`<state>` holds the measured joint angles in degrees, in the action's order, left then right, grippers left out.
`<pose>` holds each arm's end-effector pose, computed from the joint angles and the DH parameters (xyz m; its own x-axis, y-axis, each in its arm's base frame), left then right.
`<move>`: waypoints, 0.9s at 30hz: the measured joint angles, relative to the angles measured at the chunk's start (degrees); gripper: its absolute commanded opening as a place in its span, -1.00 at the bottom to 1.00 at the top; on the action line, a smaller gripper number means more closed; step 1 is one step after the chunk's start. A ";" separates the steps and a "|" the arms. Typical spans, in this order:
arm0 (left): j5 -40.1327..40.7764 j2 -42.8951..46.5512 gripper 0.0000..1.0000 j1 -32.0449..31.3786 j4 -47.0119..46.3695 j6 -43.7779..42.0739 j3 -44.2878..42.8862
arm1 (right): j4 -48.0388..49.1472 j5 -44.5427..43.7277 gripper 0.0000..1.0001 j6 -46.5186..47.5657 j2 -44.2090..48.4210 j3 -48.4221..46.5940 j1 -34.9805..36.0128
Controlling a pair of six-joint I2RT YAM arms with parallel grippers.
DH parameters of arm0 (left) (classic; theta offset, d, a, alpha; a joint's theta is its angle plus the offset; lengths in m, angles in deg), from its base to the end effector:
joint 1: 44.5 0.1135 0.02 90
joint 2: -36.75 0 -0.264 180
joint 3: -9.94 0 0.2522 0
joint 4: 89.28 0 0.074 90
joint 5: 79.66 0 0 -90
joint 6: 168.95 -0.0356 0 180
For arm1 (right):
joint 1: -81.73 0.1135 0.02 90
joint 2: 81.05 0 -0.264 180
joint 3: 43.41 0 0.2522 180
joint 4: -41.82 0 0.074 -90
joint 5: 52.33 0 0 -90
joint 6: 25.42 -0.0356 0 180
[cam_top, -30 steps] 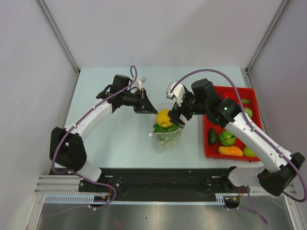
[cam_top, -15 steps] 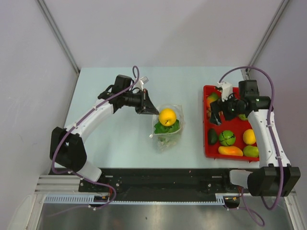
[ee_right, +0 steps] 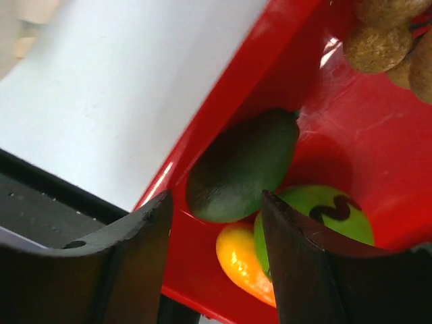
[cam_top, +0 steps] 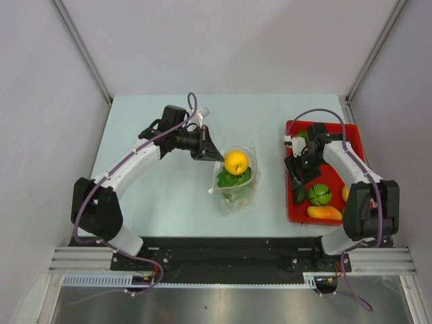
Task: Place the food in the zip-top bag and seal the zipper
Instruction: Pick up the fake fruit from the bin.
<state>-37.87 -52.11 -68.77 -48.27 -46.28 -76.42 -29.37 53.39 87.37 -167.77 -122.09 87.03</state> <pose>0.2968 -0.1630 0.2992 -0.9423 0.0303 -0.3334 0.3067 0.4771 -0.8236 0.2728 0.0350 0.2354 -0.8478 -0.4531 -0.2754 -0.5074 0.8442 0.1730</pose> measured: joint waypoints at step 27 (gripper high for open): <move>-0.17 0.00 -1.00 0.04 0.11 -0.24 0.00 | 4.50 0.15 -1.00 -1.22 5.55 3.98 -4.83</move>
<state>-38.04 -52.11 -68.72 -48.16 -46.52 -76.42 -24.87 53.54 86.15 -162.22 -118.12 82.20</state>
